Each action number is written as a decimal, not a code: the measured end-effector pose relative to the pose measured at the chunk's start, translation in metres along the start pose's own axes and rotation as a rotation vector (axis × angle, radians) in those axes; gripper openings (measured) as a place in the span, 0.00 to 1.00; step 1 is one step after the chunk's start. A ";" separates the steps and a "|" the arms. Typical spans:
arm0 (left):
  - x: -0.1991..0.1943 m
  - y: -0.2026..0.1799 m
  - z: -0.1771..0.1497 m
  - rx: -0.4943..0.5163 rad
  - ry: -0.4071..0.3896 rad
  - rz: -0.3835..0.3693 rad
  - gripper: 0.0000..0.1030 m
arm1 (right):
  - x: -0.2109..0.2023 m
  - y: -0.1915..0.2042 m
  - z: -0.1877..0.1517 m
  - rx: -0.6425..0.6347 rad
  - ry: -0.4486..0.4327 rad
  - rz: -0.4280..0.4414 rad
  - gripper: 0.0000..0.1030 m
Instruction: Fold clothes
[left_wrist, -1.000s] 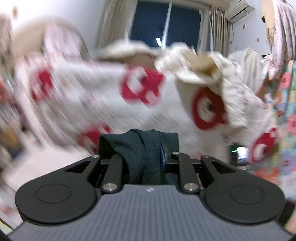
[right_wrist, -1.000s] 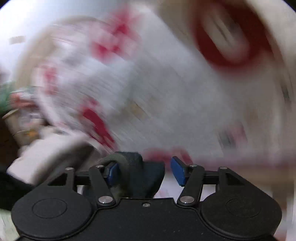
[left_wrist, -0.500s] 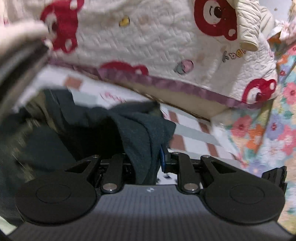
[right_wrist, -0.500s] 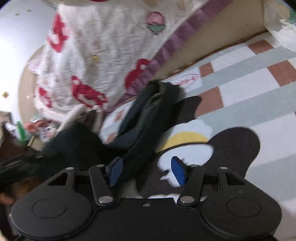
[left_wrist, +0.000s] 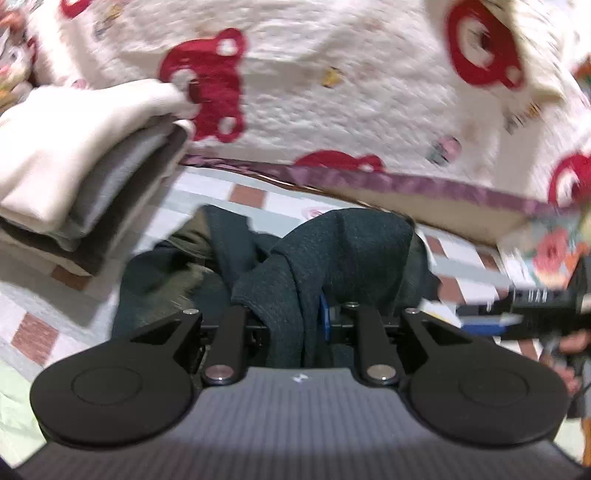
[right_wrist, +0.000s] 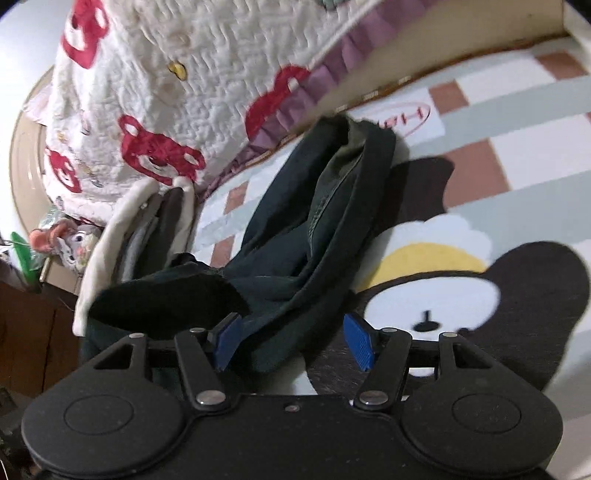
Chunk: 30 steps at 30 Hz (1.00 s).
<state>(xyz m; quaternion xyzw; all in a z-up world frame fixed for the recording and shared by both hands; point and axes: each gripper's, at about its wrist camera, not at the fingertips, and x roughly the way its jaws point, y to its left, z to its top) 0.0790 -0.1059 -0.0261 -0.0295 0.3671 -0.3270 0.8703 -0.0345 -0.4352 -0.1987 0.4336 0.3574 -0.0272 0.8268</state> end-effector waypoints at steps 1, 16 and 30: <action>0.001 0.011 0.008 -0.018 0.001 0.004 0.18 | 0.006 0.002 -0.002 0.012 0.001 -0.006 0.64; 0.029 0.077 -0.019 -0.226 -0.036 -0.067 0.18 | 0.089 0.018 -0.028 0.173 0.010 -0.090 0.69; 0.039 0.074 -0.032 -0.263 0.042 -0.305 0.14 | 0.057 0.064 -0.021 -0.336 -0.143 -0.309 0.14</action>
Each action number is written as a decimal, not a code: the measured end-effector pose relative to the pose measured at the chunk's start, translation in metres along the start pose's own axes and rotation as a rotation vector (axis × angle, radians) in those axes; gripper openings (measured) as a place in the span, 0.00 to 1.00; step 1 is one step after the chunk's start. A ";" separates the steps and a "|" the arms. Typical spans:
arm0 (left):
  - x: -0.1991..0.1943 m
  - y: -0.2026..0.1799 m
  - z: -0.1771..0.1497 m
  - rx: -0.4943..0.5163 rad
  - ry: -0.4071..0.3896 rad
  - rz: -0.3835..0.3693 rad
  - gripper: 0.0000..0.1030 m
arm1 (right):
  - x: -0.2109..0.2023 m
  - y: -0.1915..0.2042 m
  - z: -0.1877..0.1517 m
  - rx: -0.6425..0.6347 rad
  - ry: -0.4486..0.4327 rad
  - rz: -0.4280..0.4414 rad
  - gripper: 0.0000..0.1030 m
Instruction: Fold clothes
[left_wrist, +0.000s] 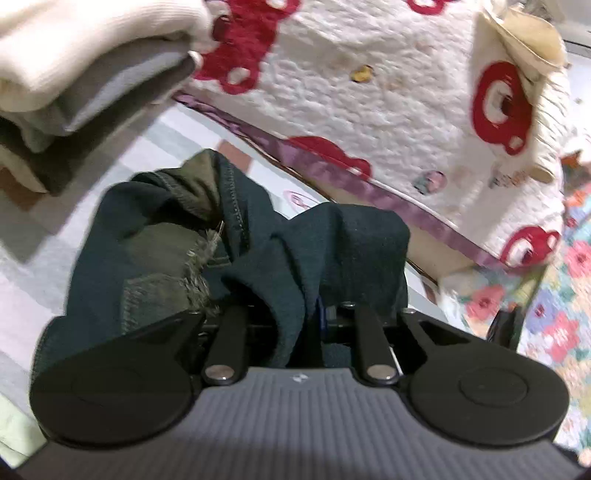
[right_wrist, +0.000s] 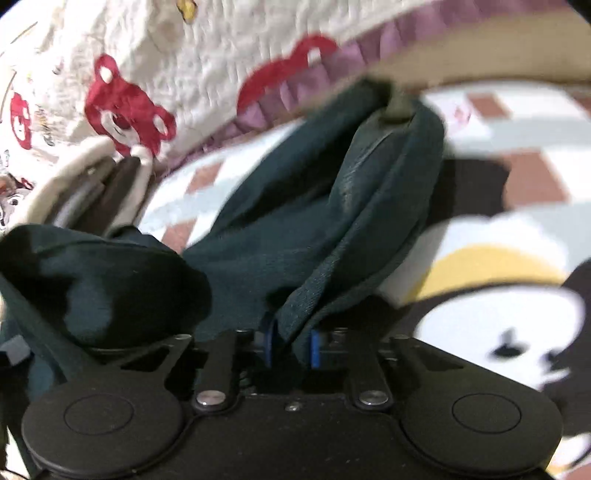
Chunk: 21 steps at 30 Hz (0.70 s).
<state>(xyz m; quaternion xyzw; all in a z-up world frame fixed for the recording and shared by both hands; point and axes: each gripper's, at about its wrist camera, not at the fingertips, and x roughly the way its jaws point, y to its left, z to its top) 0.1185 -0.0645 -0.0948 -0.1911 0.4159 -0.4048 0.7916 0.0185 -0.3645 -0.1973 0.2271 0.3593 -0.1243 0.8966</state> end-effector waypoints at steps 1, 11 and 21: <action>-0.001 -0.004 -0.001 0.014 0.004 -0.009 0.14 | -0.010 -0.001 0.004 -0.054 -0.021 -0.026 0.13; -0.009 -0.063 -0.017 0.221 0.000 -0.098 0.12 | -0.059 -0.090 0.060 -0.138 -0.102 -0.278 0.11; 0.027 -0.106 -0.053 0.242 0.153 -0.190 0.12 | -0.092 -0.189 0.085 -0.017 -0.113 -0.432 0.83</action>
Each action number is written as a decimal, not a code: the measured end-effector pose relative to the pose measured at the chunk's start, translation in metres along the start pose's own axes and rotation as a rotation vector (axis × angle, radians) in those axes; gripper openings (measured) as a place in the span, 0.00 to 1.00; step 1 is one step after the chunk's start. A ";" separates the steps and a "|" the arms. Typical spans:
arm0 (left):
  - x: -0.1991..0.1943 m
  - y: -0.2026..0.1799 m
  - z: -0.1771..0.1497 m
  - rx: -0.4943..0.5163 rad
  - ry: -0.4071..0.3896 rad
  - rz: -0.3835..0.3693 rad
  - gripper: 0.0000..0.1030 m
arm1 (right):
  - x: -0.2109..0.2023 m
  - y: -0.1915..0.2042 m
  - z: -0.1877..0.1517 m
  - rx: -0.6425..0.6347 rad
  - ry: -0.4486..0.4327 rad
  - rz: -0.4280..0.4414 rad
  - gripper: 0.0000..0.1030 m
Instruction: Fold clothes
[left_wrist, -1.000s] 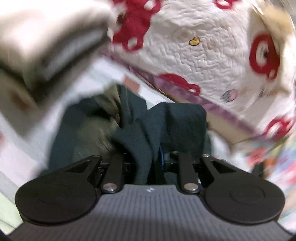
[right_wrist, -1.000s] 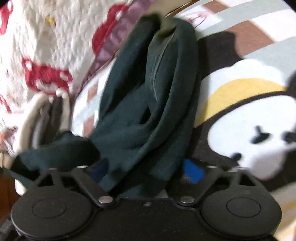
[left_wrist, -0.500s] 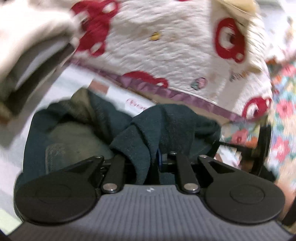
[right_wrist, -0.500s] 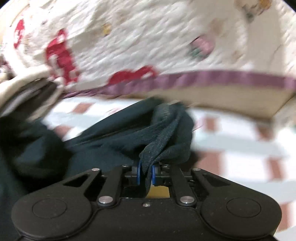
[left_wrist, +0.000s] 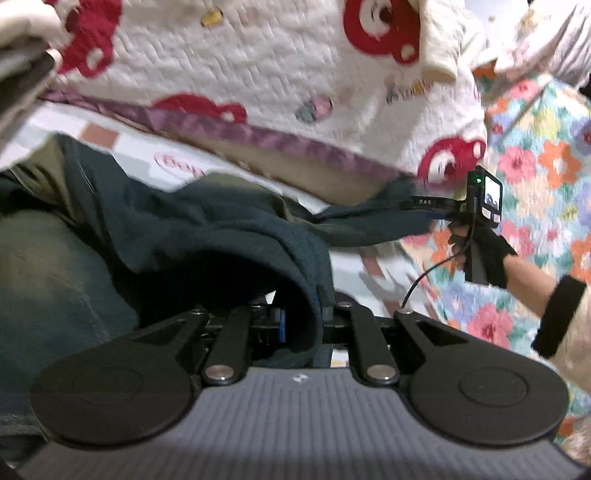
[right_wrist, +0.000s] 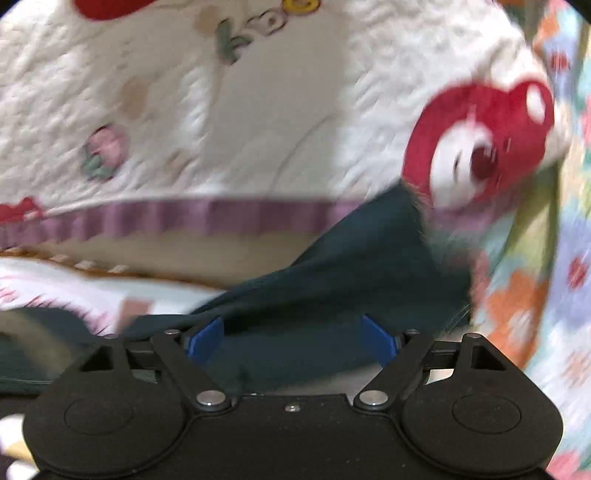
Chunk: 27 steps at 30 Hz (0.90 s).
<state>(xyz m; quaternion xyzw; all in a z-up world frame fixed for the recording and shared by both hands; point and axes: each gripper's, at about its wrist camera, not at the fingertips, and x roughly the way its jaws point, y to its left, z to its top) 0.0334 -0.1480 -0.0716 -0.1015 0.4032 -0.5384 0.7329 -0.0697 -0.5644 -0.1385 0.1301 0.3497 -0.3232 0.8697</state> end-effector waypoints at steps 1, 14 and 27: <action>0.005 -0.004 -0.002 0.013 0.017 0.004 0.12 | 0.001 -0.010 0.002 0.011 0.002 -0.016 0.82; 0.031 -0.063 0.002 0.127 0.055 0.032 0.12 | -0.091 -0.019 -0.100 0.212 0.010 0.393 0.83; 0.056 -0.170 0.020 0.244 0.021 -0.068 0.12 | -0.170 0.012 -0.169 0.026 -0.060 0.574 0.83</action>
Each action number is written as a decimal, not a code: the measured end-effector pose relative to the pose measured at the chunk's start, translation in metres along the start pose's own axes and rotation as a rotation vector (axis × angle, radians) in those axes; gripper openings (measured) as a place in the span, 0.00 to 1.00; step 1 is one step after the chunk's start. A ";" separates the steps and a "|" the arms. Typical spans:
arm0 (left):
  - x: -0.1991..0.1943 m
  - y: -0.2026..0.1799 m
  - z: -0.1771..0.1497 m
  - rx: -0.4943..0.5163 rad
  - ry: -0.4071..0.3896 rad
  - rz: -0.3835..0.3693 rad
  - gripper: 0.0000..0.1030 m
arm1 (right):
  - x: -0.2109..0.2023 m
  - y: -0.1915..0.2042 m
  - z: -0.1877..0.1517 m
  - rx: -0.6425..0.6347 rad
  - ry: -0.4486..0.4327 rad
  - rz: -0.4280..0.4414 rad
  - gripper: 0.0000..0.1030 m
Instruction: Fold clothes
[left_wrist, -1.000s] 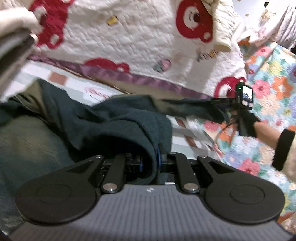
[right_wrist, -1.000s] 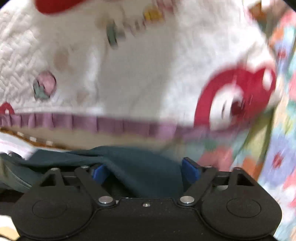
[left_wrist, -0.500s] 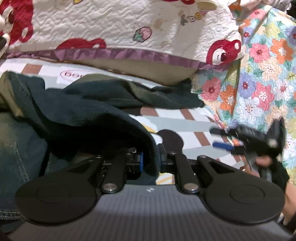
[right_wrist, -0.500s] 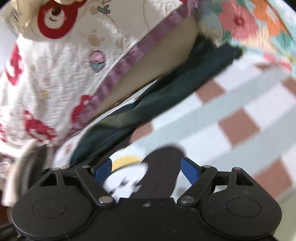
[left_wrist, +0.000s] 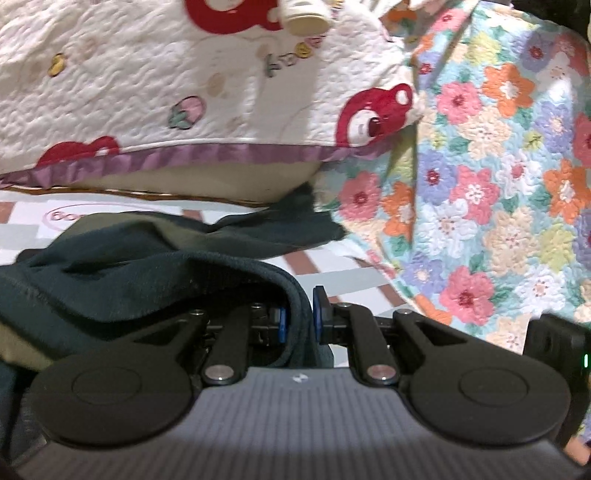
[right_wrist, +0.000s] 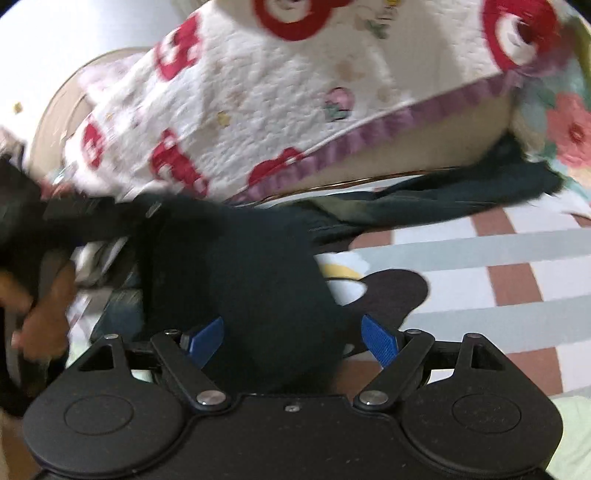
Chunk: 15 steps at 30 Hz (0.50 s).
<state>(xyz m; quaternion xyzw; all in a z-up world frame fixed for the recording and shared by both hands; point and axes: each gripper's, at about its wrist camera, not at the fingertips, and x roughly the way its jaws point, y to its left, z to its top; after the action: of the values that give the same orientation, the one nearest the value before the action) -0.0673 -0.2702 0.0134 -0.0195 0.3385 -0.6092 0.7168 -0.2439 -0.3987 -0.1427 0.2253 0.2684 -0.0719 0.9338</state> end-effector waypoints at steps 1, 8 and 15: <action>0.004 -0.008 0.003 0.003 0.002 -0.024 0.12 | -0.004 0.004 -0.004 -0.015 -0.003 0.018 0.83; 0.050 -0.066 0.018 0.053 0.050 -0.222 0.12 | -0.033 -0.031 -0.007 0.018 -0.108 -0.179 0.84; 0.037 -0.083 0.005 0.176 0.036 -0.243 0.39 | -0.060 -0.078 -0.004 0.074 -0.235 -0.451 0.10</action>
<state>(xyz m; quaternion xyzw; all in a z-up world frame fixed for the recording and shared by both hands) -0.1348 -0.3266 0.0366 0.0137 0.2916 -0.7190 0.6307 -0.3163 -0.4652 -0.1433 0.1838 0.1986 -0.3141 0.9100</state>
